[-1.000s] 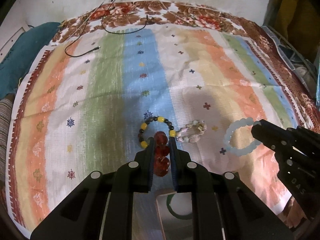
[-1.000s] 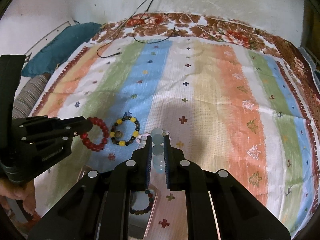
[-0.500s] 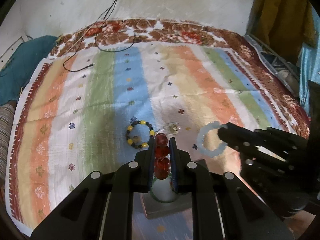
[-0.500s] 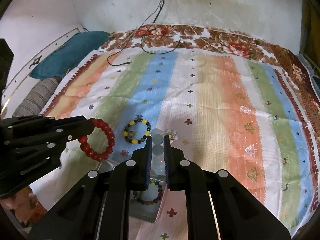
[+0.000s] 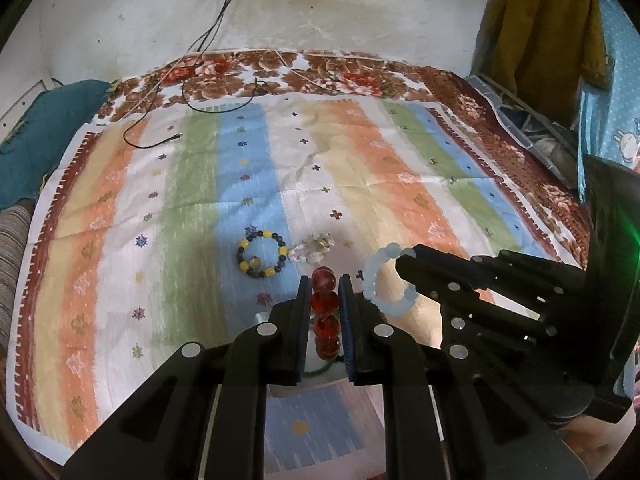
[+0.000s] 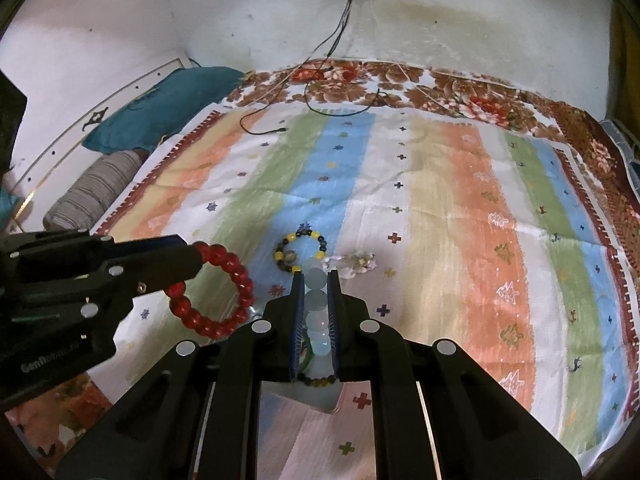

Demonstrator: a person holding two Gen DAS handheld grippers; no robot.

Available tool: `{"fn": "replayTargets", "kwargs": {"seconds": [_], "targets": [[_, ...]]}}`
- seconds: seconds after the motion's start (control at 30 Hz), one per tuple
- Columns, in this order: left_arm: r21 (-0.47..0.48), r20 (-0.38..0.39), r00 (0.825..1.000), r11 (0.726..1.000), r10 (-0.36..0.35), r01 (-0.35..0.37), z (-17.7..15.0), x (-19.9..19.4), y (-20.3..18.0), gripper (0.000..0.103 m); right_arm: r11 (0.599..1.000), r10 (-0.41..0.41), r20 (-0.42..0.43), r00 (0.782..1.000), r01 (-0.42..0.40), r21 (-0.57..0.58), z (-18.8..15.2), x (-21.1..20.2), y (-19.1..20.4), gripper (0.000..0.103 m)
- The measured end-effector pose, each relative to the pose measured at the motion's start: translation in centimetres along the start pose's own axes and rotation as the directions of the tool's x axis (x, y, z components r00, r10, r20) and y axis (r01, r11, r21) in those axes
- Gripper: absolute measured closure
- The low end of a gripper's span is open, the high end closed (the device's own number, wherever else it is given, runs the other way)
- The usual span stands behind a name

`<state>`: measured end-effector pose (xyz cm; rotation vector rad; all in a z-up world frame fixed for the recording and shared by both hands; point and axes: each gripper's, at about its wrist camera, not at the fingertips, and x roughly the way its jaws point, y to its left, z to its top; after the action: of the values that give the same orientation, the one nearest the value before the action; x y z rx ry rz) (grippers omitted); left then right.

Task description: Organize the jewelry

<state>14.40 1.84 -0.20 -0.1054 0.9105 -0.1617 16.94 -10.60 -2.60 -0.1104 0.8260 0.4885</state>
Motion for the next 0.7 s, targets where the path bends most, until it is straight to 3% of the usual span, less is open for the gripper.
{"fn": "replayTargets", "kwargs": {"seconds": [0.3,0.33,0.37,0.4,0.47,0.6,0.7], "targets": [[-0.011,-0.027,1.0,1.0,0.004,-0.004,-0.8,0.1,0.0,0.09,1.0,0.025,-0.035,0.999,-0.024,0.015,-0.6,0.4,0.1,0.09],[-0.019,-0.037,0.999,1.0,0.013,-0.014,-0.8,0.2,0.2,0.09,1.0,0.018,-0.039,0.999,-0.018,0.013,-0.7,0.5,0.1,0.08],[-0.029,-0.038,0.999,0.999,0.024,-0.025,-0.8,0.3,0.4,0.089,1.0,0.006,-0.038,0.999,-0.006,0.013,-0.7,0.5,0.1,0.06],[-0.036,-0.035,0.999,0.999,0.032,-0.034,-0.8,0.3,0.6,0.088,1.0,-0.004,-0.032,0.999,0.004,0.014,-0.7,0.5,0.0,0.054],[-0.058,-0.022,0.998,0.997,0.057,-0.058,-0.6,0.2,1.4,0.086,1.0,-0.016,-0.029,0.999,0.017,0.015,-0.6,0.4,-0.2,0.053],[-0.104,-0.021,0.996,0.99,0.092,-0.094,-0.4,0.4,2.8,0.071,0.999,-0.034,-0.054,0.998,0.036,0.04,-0.5,1.3,-1.0,0.052],[-0.103,-0.038,0.992,0.987,0.122,-0.126,-0.4,1.1,3.3,0.062,0.998,-0.047,-0.065,0.997,0.05,0.048,-0.3,1.9,-1.4,0.044]]}}
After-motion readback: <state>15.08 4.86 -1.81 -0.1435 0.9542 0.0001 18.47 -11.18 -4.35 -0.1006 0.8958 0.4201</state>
